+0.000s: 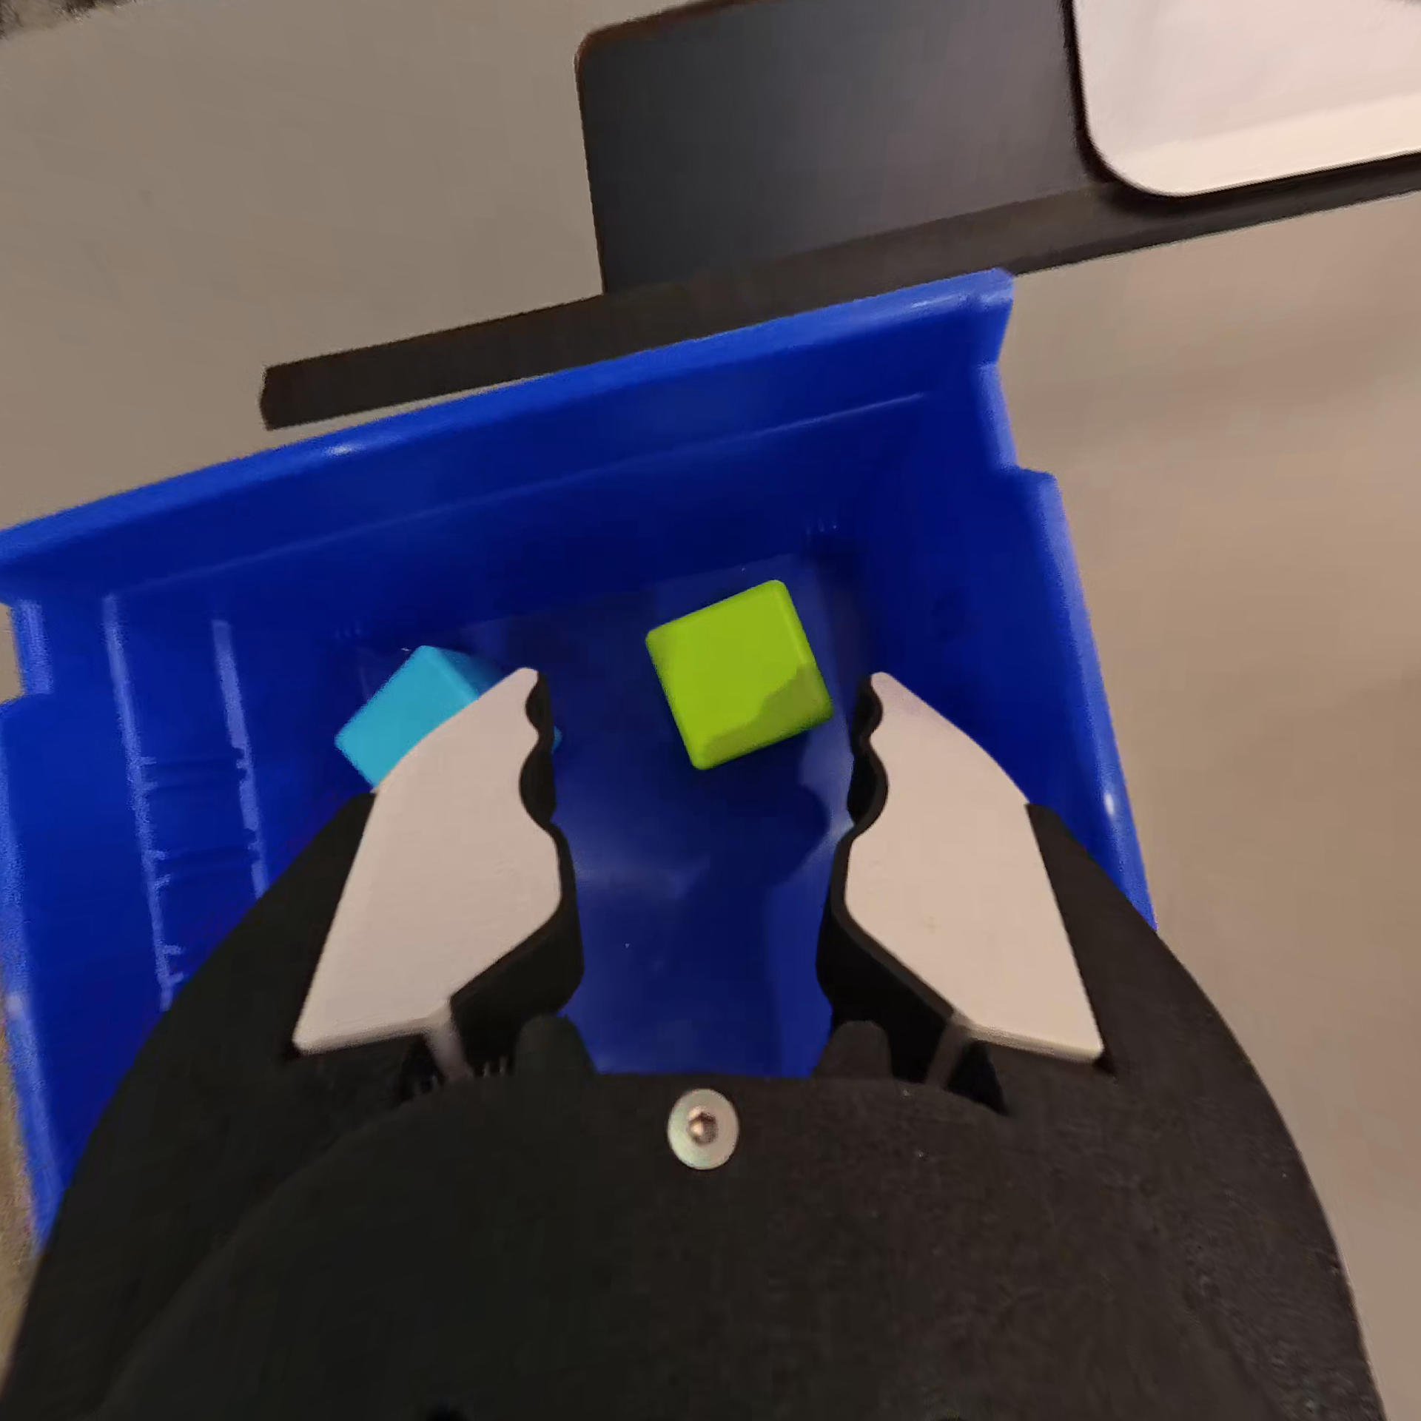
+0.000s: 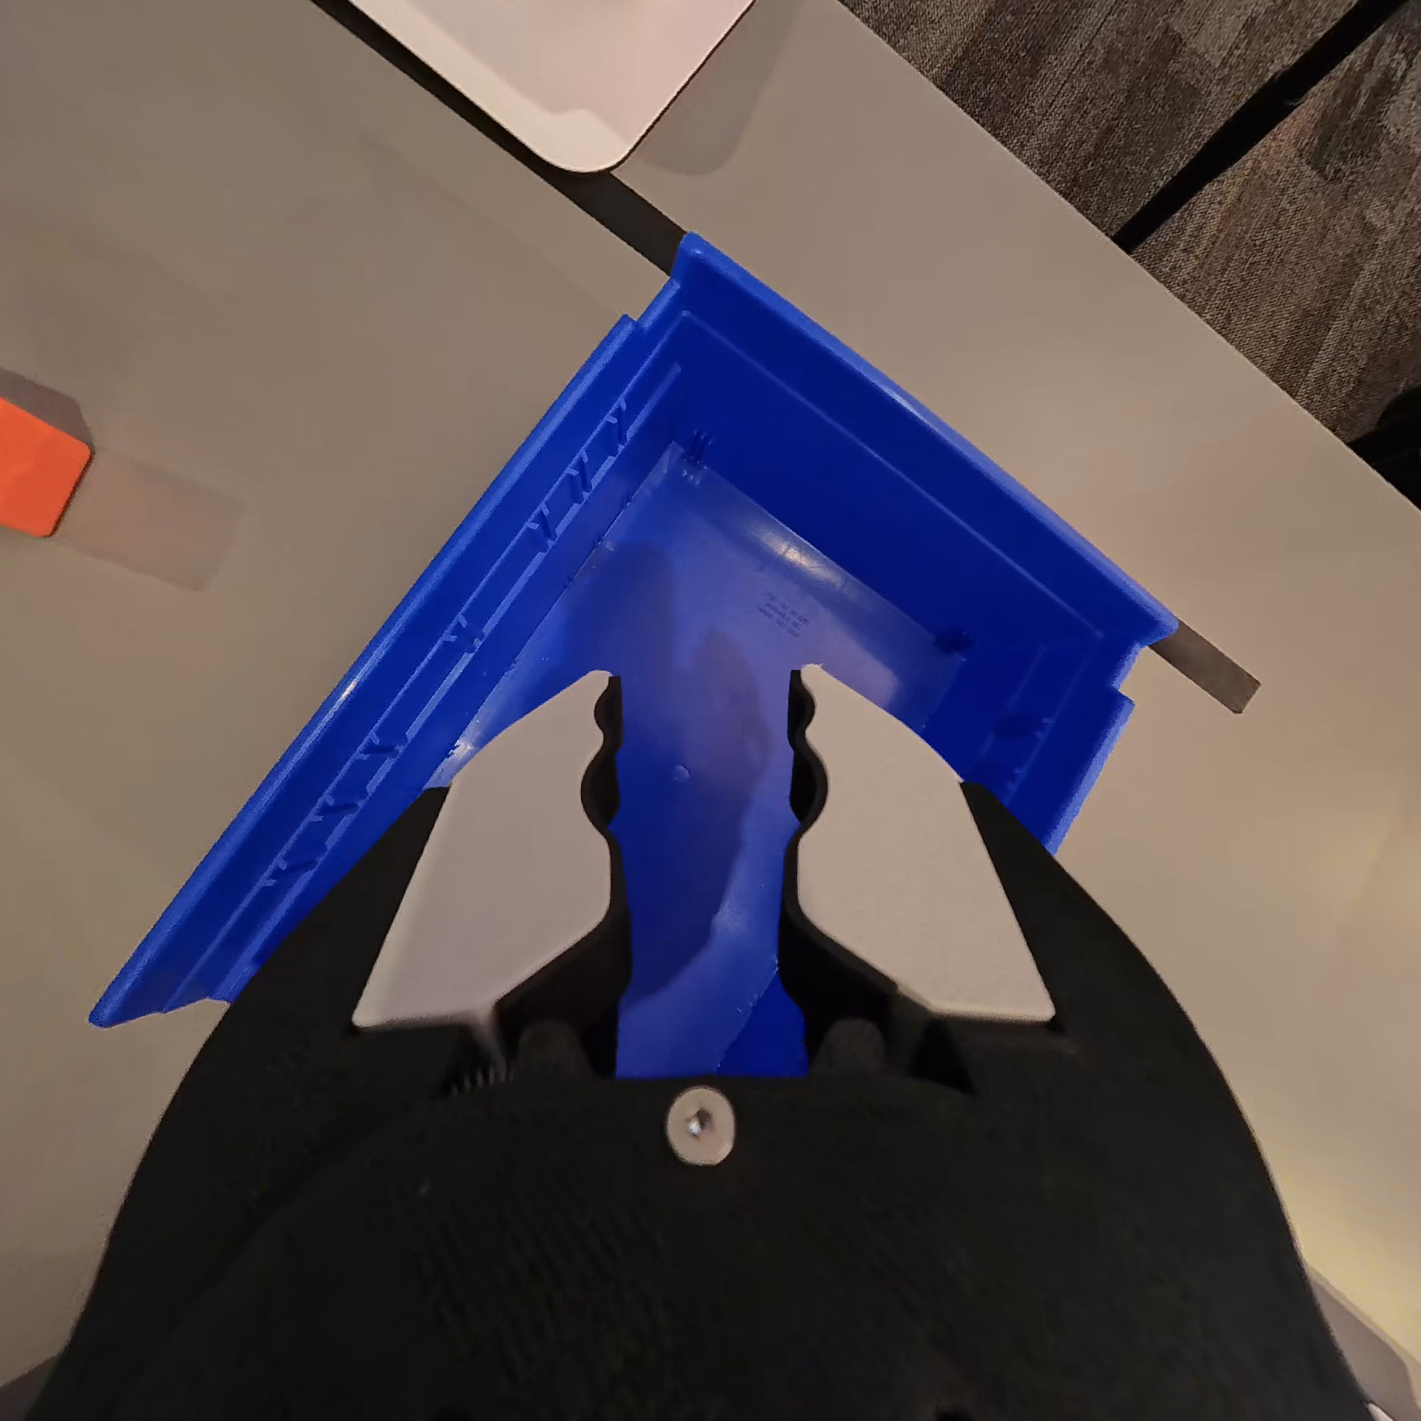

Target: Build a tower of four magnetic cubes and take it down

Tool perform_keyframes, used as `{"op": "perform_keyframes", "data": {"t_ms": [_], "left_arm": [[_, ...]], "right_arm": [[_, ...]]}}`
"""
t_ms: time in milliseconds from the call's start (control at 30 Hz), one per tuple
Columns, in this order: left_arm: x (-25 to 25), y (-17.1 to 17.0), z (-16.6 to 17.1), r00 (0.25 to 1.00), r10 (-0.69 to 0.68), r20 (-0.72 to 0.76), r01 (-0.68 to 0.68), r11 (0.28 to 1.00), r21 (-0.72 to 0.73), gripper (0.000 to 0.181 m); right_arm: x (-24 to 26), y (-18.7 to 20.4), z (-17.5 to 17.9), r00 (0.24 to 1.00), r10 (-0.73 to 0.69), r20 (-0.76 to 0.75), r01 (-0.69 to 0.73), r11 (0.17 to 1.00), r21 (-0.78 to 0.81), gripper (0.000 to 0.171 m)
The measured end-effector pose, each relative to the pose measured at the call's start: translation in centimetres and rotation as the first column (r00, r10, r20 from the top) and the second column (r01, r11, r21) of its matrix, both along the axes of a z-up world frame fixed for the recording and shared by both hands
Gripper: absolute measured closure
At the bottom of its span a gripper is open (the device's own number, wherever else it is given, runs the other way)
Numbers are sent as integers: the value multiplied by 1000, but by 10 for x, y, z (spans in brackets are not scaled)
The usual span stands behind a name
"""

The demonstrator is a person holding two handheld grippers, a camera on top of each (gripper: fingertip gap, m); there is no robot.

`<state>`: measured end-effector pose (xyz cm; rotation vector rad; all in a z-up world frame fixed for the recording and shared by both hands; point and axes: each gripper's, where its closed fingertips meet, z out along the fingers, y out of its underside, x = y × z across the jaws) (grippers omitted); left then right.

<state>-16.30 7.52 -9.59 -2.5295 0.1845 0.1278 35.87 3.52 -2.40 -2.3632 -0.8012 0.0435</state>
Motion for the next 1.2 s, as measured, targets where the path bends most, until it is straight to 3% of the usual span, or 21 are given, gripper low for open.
{"op": "perform_keyframes", "data": {"t_ms": [167,433,667,800,933,1067,1133,1200], "left_arm": [[4,4,-22,996,52,67,-48,997,-59,99],[-9,1,-34,998,37,-57,-43,993,-108,124],[-11,2,-44,995,-18,-94,5,990,-138,130],[-7,-3,-39,996,-77,-35,71,986,-151,131],[-9,-11,-4,994,-107,20,108,992,-69,131],[9,-26,68,971,-187,147,169,977,131,131],[38,-41,112,925,-318,205,260,928,268,131],[78,-62,147,840,-501,208,399,831,388,131]], "right_arm": [[-1,0,-6,1000,0,19,0,1000,-24,128],[-2,-1,-11,999,2,36,0,999,-44,128],[-4,-2,-13,999,9,43,-7,999,-54,128],[-4,-3,-16,999,12,53,-9,998,-64,128],[-4,-3,-17,998,15,59,-11,998,-68,128],[-2,-2,-16,998,10,62,-6,998,-64,128],[-1,-2,-16,998,7,64,-3,998,-65,128],[0,-3,-15,998,7,61,-3,998,-64,128]]}}
